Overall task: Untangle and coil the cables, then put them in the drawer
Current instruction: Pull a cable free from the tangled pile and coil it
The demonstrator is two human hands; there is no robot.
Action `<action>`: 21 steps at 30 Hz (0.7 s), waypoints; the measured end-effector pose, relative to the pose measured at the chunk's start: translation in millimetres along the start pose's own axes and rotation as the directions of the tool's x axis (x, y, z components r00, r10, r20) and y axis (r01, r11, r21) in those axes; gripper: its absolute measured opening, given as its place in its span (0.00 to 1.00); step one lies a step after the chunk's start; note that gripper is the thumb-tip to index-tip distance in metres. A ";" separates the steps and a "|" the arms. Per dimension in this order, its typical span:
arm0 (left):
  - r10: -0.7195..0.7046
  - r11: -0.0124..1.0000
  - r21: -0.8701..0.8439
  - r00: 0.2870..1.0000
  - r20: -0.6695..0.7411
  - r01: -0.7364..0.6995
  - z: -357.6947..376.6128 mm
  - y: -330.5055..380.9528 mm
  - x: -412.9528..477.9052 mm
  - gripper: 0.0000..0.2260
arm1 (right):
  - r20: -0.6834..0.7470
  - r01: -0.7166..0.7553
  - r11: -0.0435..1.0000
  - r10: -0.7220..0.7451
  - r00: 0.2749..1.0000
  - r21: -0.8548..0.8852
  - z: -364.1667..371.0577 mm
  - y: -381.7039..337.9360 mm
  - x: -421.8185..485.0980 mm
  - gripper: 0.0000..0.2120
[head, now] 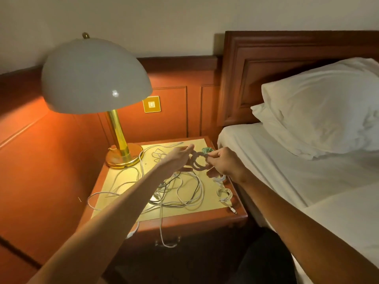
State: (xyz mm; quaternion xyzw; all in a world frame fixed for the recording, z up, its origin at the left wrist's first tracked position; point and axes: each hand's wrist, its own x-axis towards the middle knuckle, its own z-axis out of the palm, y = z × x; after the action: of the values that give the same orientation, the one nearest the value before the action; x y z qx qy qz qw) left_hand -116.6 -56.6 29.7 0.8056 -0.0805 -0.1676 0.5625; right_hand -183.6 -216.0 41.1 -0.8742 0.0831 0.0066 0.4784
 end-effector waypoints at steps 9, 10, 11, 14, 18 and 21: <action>0.208 0.436 0.828 0.935 0.289 -0.353 21.2 -104.3 -9.9 0.11 | 0.037 -0.049 0.905 0.072 0.997 -0.422 17.5 70.3 11.8 0.11; 0.258 0.386 0.840 0.919 0.298 -0.381 18.7 -102.8 -10.3 0.08 | 0.042 -0.040 0.891 0.066 0.997 -0.452 21.8 72.9 13.1 0.11; 0.303 0.334 0.852 0.901 0.309 -0.404 15.5 -100.9 -9.3 0.06 | 0.055 -0.027 0.877 0.061 0.997 -0.480 26.5 75.0 14.8 0.11; 0.409 0.195 0.902 0.868 0.281 -0.384 5.4 -96.0 -3.4 0.08 | 0.107 0.011 0.825 0.059 0.993 -0.565 44.4 83.2 22.0 0.13; 0.534 0.355 0.878 0.841 0.091 -0.321 -12.2 -79.4 3.1 0.07 | 0.127 0.038 0.789 0.051 0.991 -0.613 62.4 82.2 22.6 0.12; 0.566 0.493 0.813 0.824 -0.030 -0.309 -30.1 -59.0 11.1 0.07 | 0.168 0.073 0.730 0.058 0.984 -0.680 67.6 78.5 20.4 0.15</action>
State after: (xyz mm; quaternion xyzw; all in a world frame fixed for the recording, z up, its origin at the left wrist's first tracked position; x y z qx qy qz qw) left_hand -98.9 -12.7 -17.9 0.9333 -0.2647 0.1565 0.1854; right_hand -170.8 -203.7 -63.1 -0.9848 0.0282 0.1124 0.1290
